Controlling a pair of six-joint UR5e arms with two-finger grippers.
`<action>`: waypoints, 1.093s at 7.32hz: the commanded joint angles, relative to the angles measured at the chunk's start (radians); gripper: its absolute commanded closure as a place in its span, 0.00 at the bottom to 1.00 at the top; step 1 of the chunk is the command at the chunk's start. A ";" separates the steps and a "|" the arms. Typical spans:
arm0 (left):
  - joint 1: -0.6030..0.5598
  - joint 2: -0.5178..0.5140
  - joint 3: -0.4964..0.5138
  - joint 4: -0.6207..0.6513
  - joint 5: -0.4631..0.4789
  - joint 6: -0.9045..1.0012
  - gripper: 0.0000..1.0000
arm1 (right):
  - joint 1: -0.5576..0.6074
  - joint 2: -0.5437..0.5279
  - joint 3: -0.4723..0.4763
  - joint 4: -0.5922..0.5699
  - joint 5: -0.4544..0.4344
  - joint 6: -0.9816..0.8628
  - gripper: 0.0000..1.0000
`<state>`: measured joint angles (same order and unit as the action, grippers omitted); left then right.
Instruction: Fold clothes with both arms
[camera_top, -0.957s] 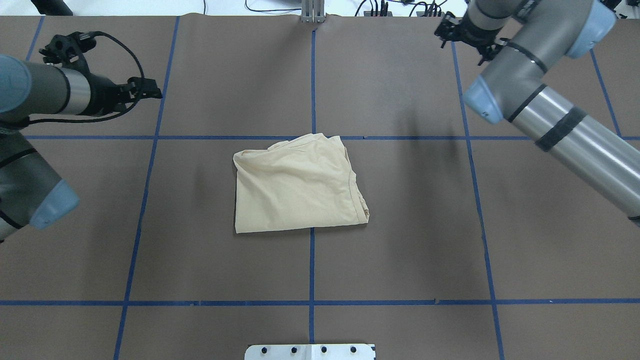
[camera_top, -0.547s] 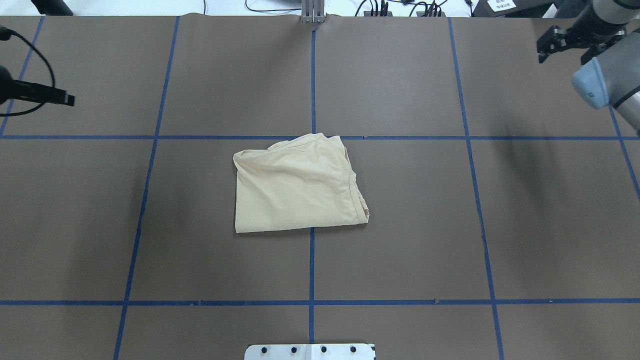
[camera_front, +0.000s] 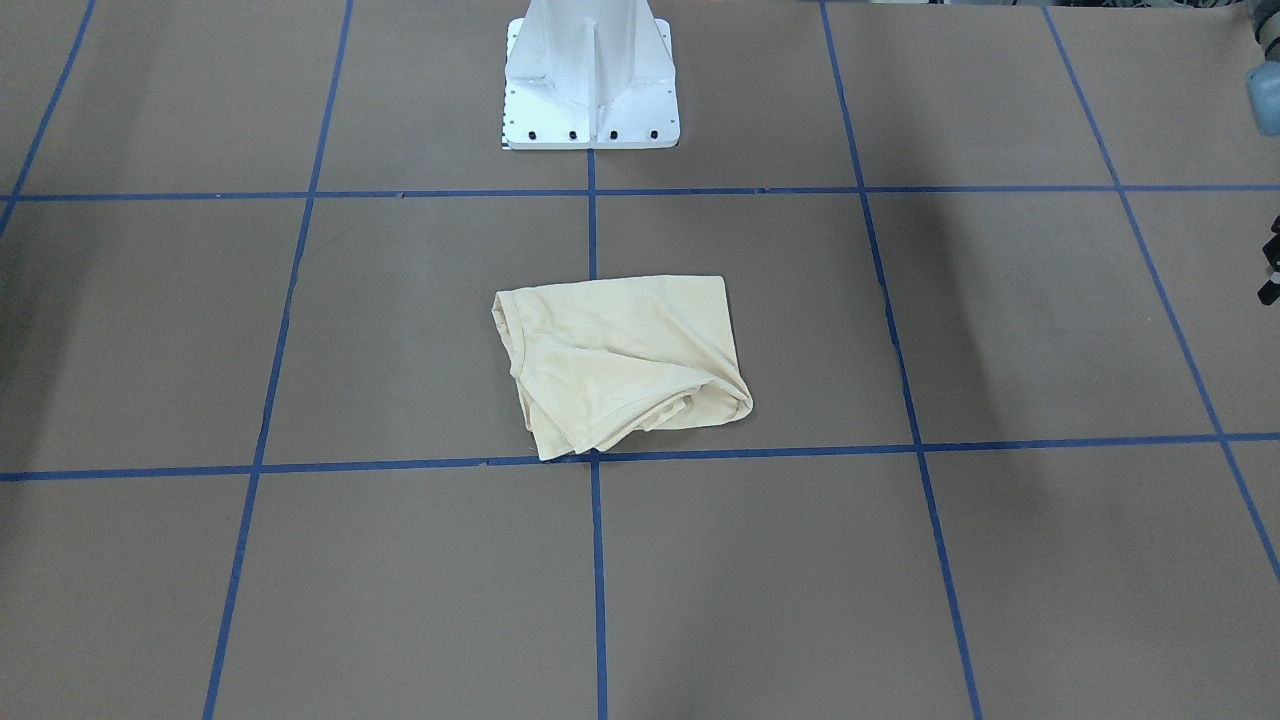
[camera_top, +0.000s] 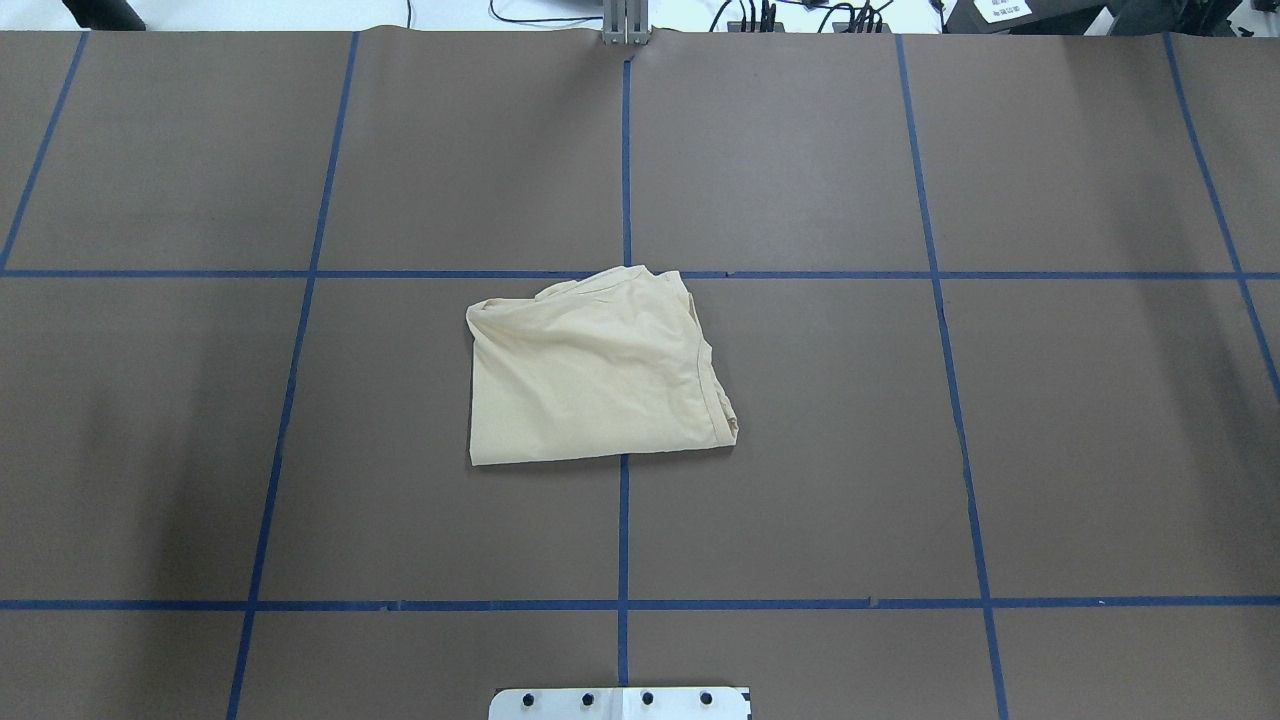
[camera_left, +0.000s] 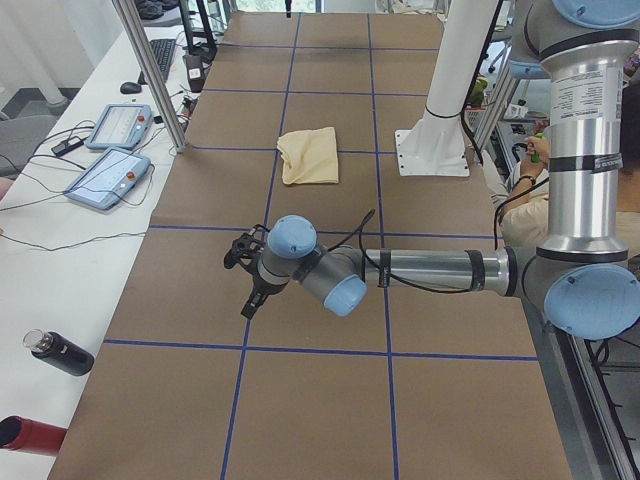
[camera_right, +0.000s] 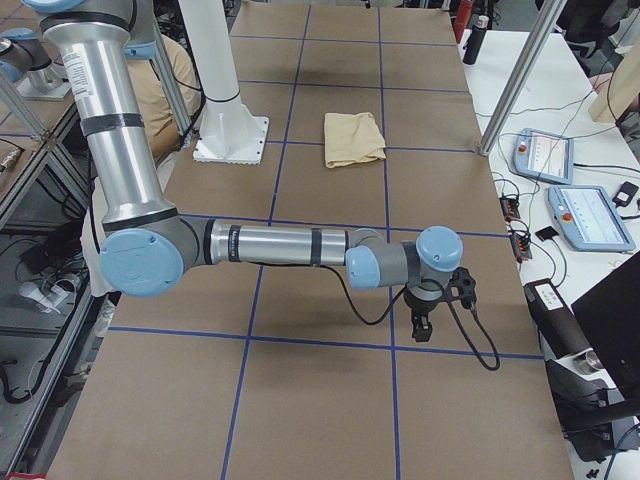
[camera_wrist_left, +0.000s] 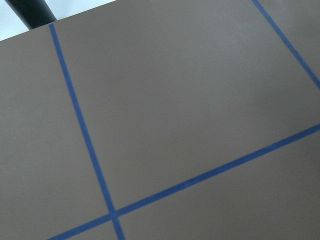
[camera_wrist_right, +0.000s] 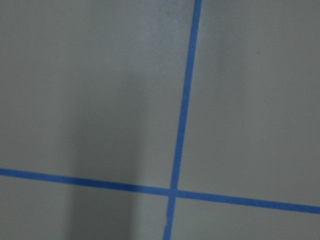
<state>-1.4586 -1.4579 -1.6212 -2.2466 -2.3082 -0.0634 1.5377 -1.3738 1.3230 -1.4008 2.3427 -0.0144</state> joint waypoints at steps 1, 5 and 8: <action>-0.075 0.048 0.006 0.005 -0.017 0.134 0.00 | 0.051 -0.073 0.004 0.003 0.053 -0.088 0.00; -0.088 0.059 0.026 0.007 -0.019 0.122 0.00 | 0.051 -0.083 0.019 0.009 0.054 -0.082 0.00; -0.091 -0.001 -0.047 0.237 -0.017 0.117 0.00 | 0.051 -0.109 0.025 0.013 0.017 -0.087 0.00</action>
<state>-1.5477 -1.4424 -1.6288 -2.0958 -2.3256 0.0544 1.5892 -1.4689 1.3423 -1.3901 2.3704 -0.1004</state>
